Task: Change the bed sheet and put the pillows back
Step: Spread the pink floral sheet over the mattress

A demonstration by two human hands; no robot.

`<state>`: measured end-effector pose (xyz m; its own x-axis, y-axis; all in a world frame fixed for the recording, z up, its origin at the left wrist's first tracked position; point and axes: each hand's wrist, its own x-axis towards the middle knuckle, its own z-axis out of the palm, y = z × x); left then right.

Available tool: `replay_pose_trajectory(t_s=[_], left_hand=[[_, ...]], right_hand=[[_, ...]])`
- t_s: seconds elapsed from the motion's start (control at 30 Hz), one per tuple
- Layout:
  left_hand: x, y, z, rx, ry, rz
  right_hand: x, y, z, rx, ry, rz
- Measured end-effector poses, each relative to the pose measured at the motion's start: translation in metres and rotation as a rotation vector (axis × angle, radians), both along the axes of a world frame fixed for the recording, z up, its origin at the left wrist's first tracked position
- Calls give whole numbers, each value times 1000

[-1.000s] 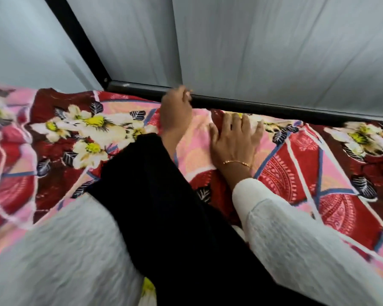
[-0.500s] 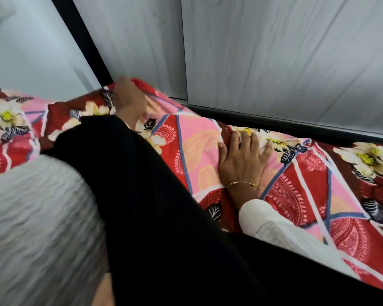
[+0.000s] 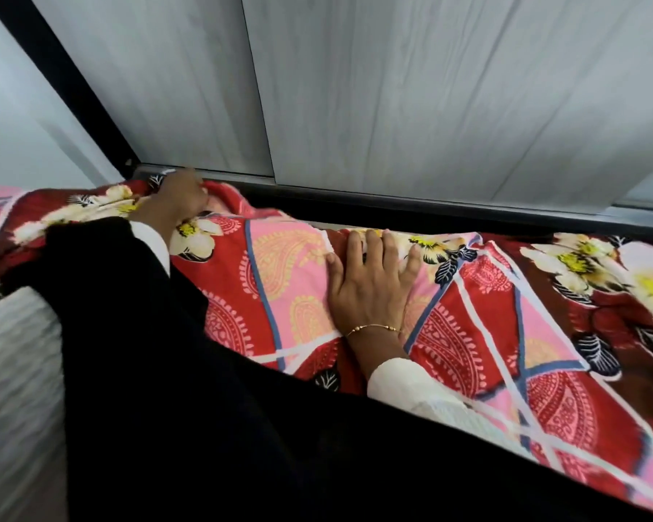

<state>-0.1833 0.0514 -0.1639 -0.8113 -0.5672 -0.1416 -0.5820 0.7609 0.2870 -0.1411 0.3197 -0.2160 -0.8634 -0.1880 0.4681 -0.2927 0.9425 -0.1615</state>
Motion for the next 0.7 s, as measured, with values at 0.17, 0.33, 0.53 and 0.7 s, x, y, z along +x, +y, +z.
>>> replay_pose_trajectory(t_s=[0.17, 0.33, 0.53, 0.7], left_hand=[[8, 37, 16, -64, 94, -40], [61, 157, 13, -170, 340, -219], [119, 227, -38, -273, 377, -321], [127, 220, -30, -101, 392, -379]], right_hand=[[-1, 0, 1, 20, -45, -1], [1, 0, 7, 55, -67, -3], [0, 6, 15, 267, -216, 38], [7, 24, 32, 273, -355, 236]])
